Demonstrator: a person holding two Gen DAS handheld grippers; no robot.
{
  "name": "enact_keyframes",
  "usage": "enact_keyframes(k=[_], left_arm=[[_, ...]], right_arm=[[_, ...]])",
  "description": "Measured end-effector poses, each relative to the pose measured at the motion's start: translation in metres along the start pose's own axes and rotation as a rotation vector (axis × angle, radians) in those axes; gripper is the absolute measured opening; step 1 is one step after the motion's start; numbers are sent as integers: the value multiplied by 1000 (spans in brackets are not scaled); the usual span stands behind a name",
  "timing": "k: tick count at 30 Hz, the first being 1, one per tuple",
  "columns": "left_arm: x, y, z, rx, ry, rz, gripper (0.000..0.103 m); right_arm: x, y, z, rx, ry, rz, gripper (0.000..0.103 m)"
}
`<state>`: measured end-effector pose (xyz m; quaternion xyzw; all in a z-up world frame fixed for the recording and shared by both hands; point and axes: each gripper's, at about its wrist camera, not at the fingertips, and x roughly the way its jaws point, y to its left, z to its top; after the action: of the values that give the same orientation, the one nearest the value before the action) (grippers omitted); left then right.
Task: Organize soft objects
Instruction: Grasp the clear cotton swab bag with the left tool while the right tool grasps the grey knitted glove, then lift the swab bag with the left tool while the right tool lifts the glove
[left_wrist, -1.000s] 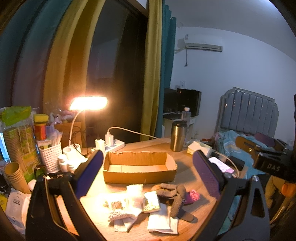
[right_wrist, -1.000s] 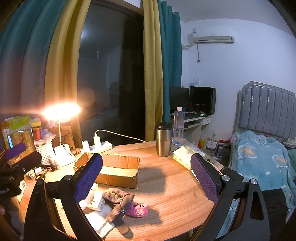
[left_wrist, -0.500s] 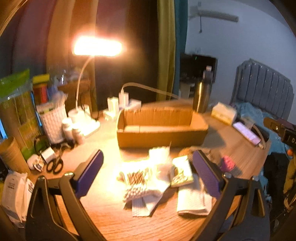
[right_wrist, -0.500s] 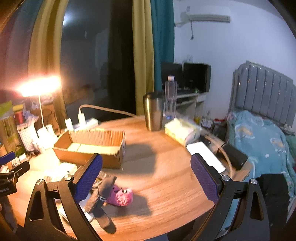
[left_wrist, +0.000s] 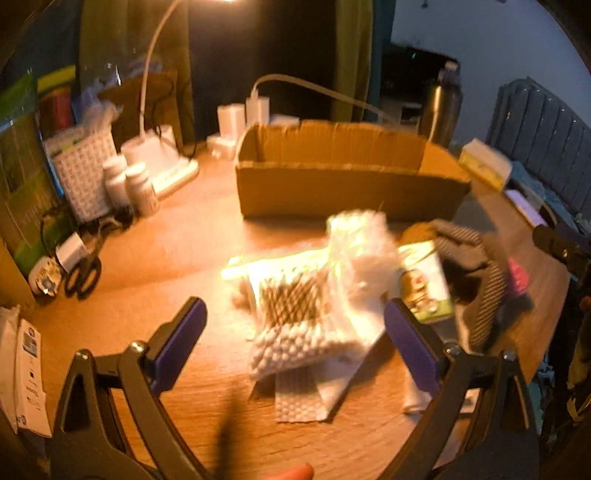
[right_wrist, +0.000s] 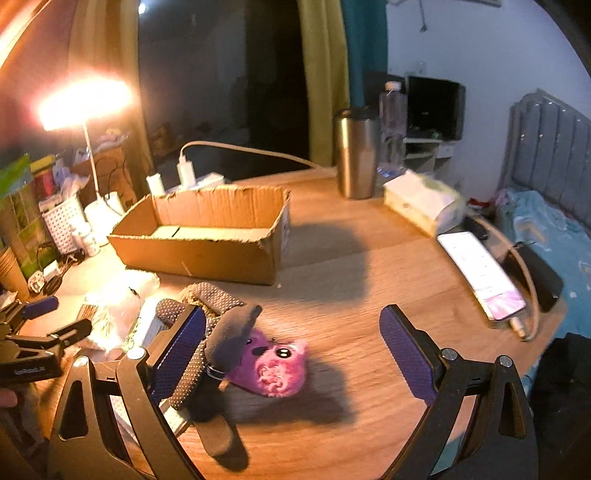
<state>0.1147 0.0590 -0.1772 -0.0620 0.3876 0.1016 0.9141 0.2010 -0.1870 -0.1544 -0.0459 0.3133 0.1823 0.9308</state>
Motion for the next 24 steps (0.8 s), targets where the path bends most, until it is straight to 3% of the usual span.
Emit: enact_keyframes(k=[11,18,20,23,24], left_arm=[[20,6,1,-10,48,33,93],[27,8,1,-13,87,18,64],[25,9,1,-22,83,9,59],[23,8,2,-18,77,-3,50],[23,7,2,-17,77,-6,48]], right_arm=[[45,15,6,-51,79,92,89],[63,25,8,-84,122,120,78],[64,26,8,-93,127,123,70],[65,27,9,-110,131,116,41],[66,27,9,-115,133,113,36]])
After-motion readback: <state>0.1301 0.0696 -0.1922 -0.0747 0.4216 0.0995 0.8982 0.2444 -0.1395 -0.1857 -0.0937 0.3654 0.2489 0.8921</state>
